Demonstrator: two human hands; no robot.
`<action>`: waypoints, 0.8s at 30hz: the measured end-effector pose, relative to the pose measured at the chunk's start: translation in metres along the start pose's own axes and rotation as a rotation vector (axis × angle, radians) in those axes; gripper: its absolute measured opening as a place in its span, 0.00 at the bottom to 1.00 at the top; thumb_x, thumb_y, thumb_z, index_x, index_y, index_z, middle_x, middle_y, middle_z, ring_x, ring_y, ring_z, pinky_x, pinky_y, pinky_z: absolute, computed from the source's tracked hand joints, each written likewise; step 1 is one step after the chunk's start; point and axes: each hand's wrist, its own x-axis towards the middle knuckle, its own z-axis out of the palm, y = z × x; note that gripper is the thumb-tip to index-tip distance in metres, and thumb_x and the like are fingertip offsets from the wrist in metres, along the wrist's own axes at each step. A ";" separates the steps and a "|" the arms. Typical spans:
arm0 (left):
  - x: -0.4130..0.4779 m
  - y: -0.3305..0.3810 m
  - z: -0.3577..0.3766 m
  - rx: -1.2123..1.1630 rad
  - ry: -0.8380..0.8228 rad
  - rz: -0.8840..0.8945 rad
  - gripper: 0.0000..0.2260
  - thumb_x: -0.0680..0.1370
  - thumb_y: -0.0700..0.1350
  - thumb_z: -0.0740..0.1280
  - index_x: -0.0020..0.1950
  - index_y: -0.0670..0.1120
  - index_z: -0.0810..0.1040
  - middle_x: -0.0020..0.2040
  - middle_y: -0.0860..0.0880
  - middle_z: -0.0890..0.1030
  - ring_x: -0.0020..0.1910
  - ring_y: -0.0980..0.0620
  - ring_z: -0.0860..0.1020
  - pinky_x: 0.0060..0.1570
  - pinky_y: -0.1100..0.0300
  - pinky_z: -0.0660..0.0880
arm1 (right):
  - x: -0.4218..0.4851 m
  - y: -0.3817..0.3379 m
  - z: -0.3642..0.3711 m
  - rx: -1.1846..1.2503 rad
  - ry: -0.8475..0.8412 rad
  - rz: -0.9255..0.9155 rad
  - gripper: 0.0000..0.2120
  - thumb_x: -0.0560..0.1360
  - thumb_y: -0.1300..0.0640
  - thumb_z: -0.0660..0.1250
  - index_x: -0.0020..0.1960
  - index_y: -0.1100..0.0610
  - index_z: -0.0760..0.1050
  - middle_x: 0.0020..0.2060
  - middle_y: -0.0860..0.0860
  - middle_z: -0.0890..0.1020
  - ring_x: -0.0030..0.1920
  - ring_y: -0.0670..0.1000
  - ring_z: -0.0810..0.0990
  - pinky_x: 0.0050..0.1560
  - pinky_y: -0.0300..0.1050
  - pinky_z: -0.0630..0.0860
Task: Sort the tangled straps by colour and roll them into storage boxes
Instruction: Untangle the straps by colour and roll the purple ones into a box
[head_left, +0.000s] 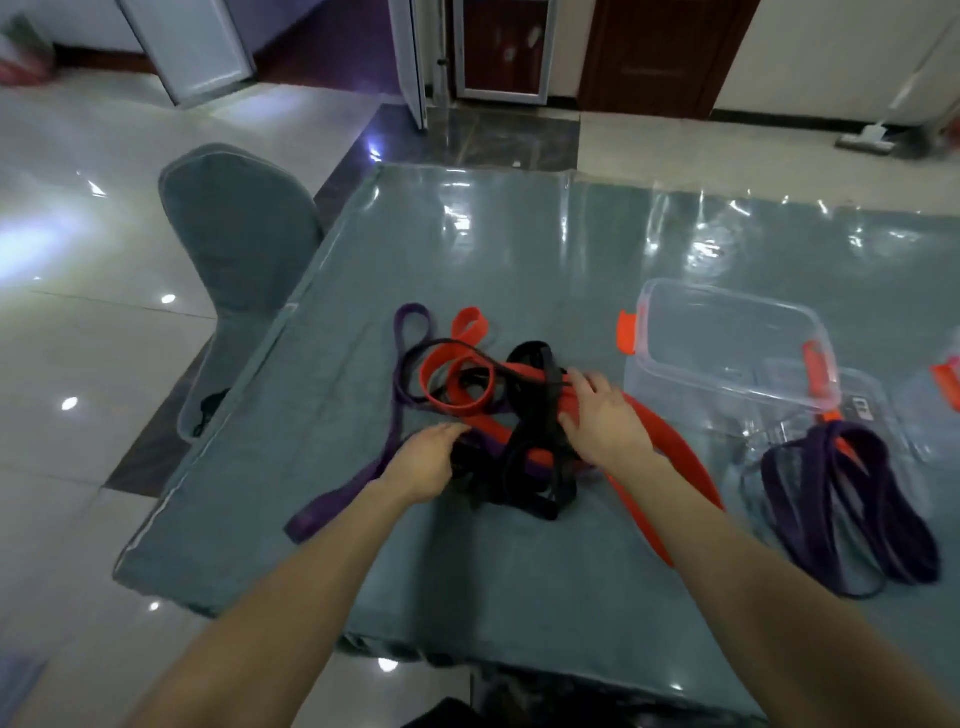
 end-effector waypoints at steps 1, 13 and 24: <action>0.005 0.003 0.005 -0.004 0.027 -0.022 0.27 0.84 0.34 0.61 0.84 0.46 0.68 0.80 0.43 0.74 0.78 0.42 0.72 0.78 0.52 0.65 | -0.006 0.000 0.004 -0.036 0.060 -0.087 0.33 0.83 0.51 0.68 0.85 0.54 0.63 0.81 0.57 0.68 0.80 0.62 0.67 0.78 0.60 0.66; 0.014 0.035 0.025 0.206 0.191 0.003 0.12 0.80 0.60 0.73 0.57 0.54 0.84 0.61 0.49 0.74 0.65 0.46 0.71 0.68 0.49 0.67 | -0.039 0.038 0.040 -0.011 -0.185 -0.282 0.23 0.87 0.40 0.59 0.76 0.49 0.74 0.86 0.45 0.60 0.82 0.52 0.65 0.83 0.57 0.58; -0.036 0.097 -0.184 -1.125 0.536 0.208 0.11 0.85 0.37 0.61 0.44 0.47 0.71 0.31 0.53 0.71 0.34 0.53 0.67 0.42 0.57 0.67 | -0.030 0.023 -0.023 0.243 -0.116 -0.108 0.19 0.89 0.53 0.55 0.73 0.60 0.75 0.72 0.59 0.78 0.73 0.63 0.76 0.73 0.59 0.71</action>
